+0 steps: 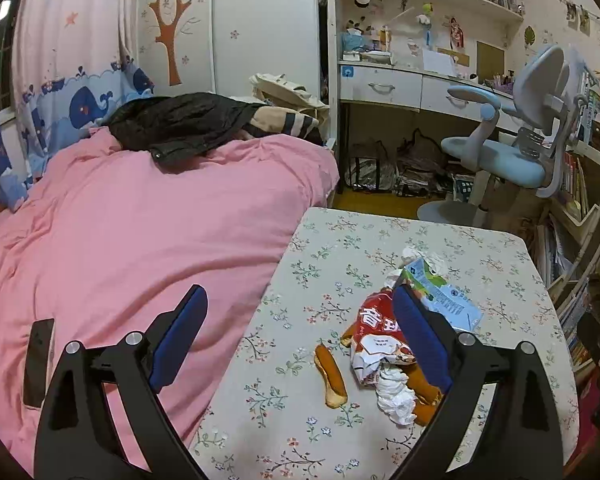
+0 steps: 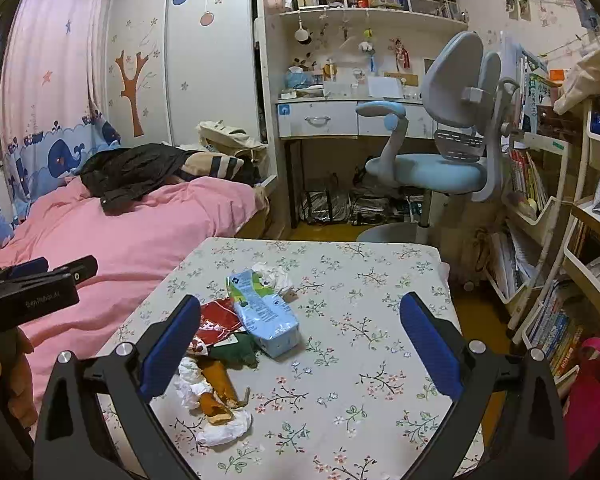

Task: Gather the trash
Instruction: 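Raise both open tools back over the table of trash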

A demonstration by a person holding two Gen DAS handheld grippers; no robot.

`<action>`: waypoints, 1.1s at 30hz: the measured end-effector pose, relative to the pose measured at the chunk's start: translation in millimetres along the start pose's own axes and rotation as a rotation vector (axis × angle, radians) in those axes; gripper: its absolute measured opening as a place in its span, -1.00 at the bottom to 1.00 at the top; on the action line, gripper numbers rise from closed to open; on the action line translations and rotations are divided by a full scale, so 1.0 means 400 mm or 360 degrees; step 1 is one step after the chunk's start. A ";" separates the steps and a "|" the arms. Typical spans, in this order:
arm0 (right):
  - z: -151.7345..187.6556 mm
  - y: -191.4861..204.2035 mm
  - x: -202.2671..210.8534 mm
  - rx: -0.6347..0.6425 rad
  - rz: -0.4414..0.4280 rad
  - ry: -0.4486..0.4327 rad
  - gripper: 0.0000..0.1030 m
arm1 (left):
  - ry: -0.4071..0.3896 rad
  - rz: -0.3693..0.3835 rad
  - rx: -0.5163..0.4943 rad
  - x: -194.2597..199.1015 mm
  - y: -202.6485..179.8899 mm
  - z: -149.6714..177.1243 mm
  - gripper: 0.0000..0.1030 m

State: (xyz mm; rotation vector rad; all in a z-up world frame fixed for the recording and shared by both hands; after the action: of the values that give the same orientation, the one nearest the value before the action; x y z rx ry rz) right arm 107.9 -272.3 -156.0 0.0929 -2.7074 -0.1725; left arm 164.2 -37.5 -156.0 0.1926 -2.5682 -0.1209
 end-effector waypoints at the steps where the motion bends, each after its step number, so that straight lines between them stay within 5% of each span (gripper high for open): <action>1: 0.000 0.003 0.001 0.0010 0.0001 0.0001 0.86 | -0.0001 -0.0001 -0.0001 0.001 0.001 -0.001 0.75; 25: 0.048 0.051 -0.040 0.0108 -0.0072 0.0154 0.86 | 0.0033 0.0002 0.0007 -0.008 -0.004 0.009 0.77; 29: 0.089 0.076 -0.073 0.0130 -0.0159 0.0296 0.86 | 0.0069 -0.0009 -0.0041 -0.037 0.004 0.012 0.77; 33: 0.168 0.087 -0.121 0.0084 -0.0277 0.0544 0.86 | 0.0310 -0.0048 -0.0059 -0.142 0.061 0.047 0.77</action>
State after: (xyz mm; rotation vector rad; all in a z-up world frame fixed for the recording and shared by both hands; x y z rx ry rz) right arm 122.5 -226.1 -231.8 0.3425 -2.3617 -0.1234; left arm 198.6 -3.2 -198.4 0.2178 -2.3683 -0.1533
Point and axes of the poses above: each gripper's, at about its wrist camera, not at the fingertips, and x roughly against the way its jaws point, y to its left, z to its underside, the point moved 9 cm from there along -x, roughly the way its jaws point, and after that the axes turned 10 degrees about -z, right-handed, at the moved point
